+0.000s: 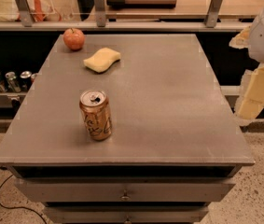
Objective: Knock orange can over
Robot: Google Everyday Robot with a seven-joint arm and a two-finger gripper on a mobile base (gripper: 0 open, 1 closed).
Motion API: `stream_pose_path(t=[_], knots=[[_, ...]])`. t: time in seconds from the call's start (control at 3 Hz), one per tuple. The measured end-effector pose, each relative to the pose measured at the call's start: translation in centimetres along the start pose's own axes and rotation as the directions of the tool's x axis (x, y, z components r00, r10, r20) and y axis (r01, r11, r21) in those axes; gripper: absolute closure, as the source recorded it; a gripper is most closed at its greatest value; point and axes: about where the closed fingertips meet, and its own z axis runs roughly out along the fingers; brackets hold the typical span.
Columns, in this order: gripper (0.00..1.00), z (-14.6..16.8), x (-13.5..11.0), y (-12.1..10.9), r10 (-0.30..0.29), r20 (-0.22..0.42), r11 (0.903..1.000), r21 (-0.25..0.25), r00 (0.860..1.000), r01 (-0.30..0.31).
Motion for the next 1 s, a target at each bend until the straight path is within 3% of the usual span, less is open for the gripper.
stream_pose_path(t=[0.67, 1.0], knots=[[0.00, 0.3, -0.7, 0.0, -0.023, 0.030, 0.9997, 0.004, 0.999, 0.023], [0.00, 2.1, -2.9, 0.4, -0.069, 0.098, 0.9972, -0.024, 0.993, 0.071]])
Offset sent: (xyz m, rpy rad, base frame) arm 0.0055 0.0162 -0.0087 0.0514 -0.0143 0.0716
